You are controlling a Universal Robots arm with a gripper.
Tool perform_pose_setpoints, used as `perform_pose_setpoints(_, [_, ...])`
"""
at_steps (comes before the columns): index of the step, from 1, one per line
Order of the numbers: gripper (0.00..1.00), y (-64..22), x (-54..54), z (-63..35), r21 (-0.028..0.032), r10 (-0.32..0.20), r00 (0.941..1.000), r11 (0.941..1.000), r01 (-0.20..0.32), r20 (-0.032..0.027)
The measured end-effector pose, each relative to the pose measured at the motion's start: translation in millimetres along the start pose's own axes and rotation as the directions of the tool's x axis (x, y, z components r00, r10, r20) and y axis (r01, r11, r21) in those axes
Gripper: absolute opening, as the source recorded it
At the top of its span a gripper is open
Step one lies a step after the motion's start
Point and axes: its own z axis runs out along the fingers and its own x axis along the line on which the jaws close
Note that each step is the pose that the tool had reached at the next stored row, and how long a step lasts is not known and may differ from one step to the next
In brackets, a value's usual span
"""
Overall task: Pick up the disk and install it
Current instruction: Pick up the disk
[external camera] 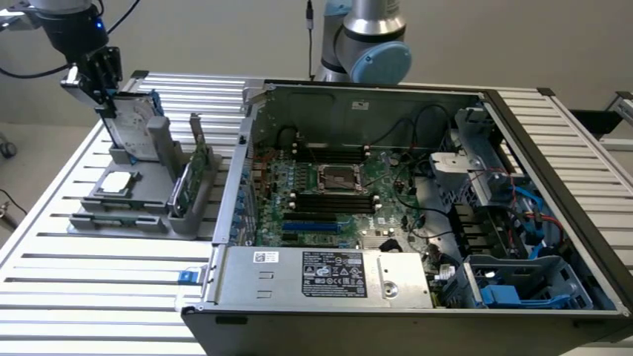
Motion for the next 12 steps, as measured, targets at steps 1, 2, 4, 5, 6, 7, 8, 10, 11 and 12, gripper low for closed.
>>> perform_pose_setpoints(1, [0.33,0.0,0.0,-0.3,-0.0001,0.000,1.0000,1.0000,0.000,0.0000])
perform_pose_setpoints(2, [0.33,0.0,0.0,-0.9,-0.0003,0.000,1.0000,1.0000,0.000,-0.0001])
perform_pose_setpoints(4, [0.33,0.0,0.0,-2.4,-0.0001,0.000,1.0000,1.0000,0.000,0.0000])
perform_pose_setpoints(5, [0.33,0.0,0.1,-3.4,-0.0002,0.000,1.0000,1.0000,0.000,0.0000])
perform_pose_setpoints(6, [0.33,0.1,0.1,-4.9,-0.0002,0.000,1.0000,1.0000,0.000,0.0000])
perform_pose_setpoints(7, [0.33,0.1,0.2,-6.6,-0.0001,0.000,1.0000,1.0000,0.000,0.0000])
perform_pose_setpoints(8, [0.33,0.1,0.2,-8.7,-0.0001,0.000,1.0000,1.0000,0.000,-0.0001])
perform_pose_setpoints(10, [0.33,0.2,0.4,-14.5,-0.0002,0.000,1.0000,1.0000,0.000,-0.0001])
perform_pose_setpoints(11, [0.33,0.2,0.4,-17.9,-0.0001,0.000,1.0000,1.0000,0.000,0.0000])
perform_pose_setpoints(12, [0.33,0.3,0.5,-21.6,-0.0001,0.000,1.0000,1.0000,0.000,0.0001])
